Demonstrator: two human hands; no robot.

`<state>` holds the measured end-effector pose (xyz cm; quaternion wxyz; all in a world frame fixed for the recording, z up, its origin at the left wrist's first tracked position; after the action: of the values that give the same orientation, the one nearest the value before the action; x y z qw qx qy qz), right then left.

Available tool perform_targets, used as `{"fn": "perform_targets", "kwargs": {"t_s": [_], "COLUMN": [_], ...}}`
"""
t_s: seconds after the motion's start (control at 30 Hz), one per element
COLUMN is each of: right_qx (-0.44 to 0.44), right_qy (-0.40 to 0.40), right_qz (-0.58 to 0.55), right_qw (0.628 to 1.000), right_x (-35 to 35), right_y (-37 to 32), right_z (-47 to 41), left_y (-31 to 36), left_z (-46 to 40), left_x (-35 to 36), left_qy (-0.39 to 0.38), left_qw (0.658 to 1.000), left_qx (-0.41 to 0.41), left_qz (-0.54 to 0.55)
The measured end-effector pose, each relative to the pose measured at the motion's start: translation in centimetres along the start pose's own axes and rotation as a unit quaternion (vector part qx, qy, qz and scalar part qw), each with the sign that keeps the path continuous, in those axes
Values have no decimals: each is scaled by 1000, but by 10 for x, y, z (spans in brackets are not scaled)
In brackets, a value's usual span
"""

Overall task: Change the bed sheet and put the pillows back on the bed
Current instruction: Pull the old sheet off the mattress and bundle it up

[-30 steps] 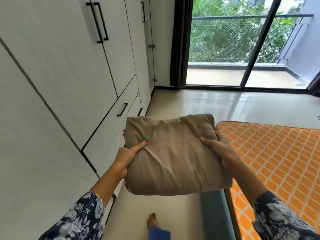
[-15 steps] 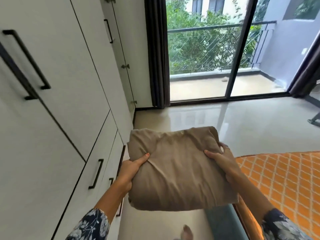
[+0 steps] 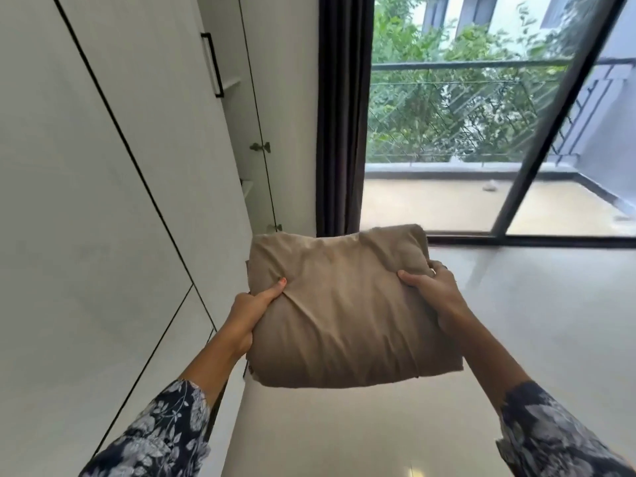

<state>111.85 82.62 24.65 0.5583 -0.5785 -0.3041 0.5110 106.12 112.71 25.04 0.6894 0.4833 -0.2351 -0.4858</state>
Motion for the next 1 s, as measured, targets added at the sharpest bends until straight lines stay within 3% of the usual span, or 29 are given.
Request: {"fn": "perform_targets", "kwargs": {"t_s": [0.37,0.63,1.0], "right_qx": [-64,-132,-269], "right_qy": [-29,-43,-234], "right_qz": [12,0,-54], "right_qw": [997,990,933], "right_x": [152,220,388], "right_y": [-108,-177,-364], "right_z": [-280,-472,-706], "left_y": [150,259,429], "left_z": [-258,-399,-544], "left_x": [75,147,188], "left_qy": [62,128,350], "left_qw": [998,986,911], "left_qx": [15,98,172], "left_qz": [29,38,133]}}
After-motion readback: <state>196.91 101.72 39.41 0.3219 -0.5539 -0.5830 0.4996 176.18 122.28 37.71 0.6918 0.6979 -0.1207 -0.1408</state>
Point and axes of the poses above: each hand's wrist, its own z-axis away from the middle knuckle, its own x-axis out of the palm, y = z × x, the point moved 1 cm from there along -z, towards the middle knuckle, and after that the axes turned 8 degrees about y, right-handed, at the moved point
